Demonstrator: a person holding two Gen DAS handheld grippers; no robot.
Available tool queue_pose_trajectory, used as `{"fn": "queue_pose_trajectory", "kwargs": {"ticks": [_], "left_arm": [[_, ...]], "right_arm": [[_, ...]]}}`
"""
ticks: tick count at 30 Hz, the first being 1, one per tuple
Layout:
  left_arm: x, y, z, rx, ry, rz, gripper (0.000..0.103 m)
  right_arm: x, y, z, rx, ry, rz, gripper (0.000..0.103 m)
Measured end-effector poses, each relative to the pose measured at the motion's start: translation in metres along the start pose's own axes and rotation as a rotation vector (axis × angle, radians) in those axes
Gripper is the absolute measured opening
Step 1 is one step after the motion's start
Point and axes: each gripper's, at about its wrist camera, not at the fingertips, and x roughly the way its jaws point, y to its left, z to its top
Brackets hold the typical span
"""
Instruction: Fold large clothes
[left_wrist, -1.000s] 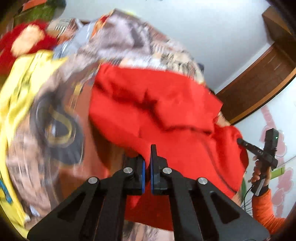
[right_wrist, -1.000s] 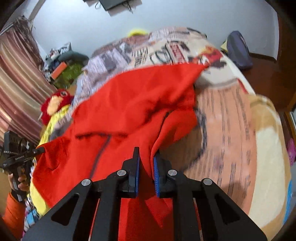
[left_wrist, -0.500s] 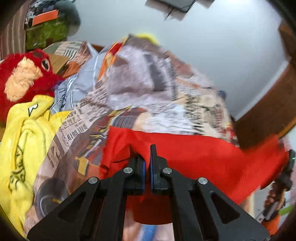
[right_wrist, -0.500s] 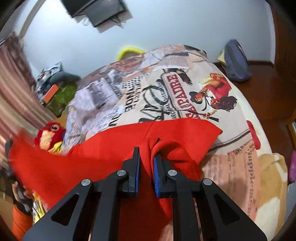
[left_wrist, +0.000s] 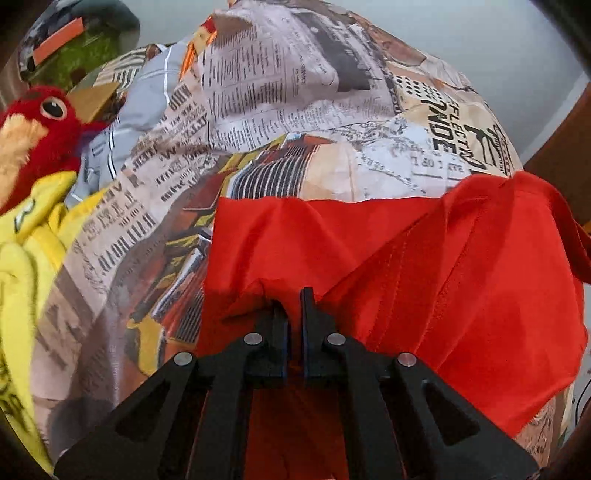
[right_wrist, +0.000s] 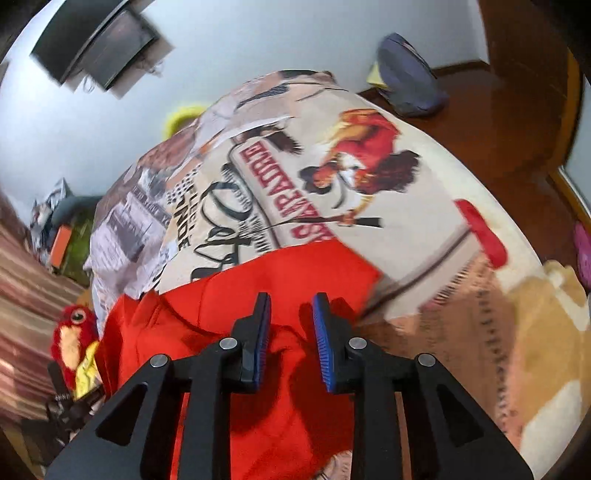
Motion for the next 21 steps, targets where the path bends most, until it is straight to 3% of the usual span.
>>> {"fn": "queue_pose_trajectory", "kwargs": {"ticks": [4,6,9,11,16,21], "left_arm": [[-0.042,0.005,0.005,-0.024,-0.078,-0.072,0.014],[-0.067,0.009,0.006,-0.044,-0.129,-0.109,0.026],[-0.093,0.007,0.005,-0.038,-0.197,-0.092,0.037],[-0.104,0.003,0.0,-0.004,-0.211,-0.082,0.038],[-0.1,-0.012,-0.02,0.062,-0.15,-0.125,0.042],[-0.054,-0.046,-0.039,0.159,-0.041,-0.135,0.042]], "right_arm": [[-0.026,0.003,-0.011,-0.066,-0.017,-0.046,0.022],[-0.038,0.017,-0.023,-0.146,-0.018,-0.067,0.022],[-0.045,0.041,-0.04,-0.248,-0.008,-0.069,0.025],[-0.044,0.059,-0.052,-0.31,0.005,-0.057,0.027],[-0.031,0.106,-0.083,-0.486,0.024,-0.025,0.043],[0.011,0.145,-0.102,-0.624,0.08,-0.022,0.043]]}}
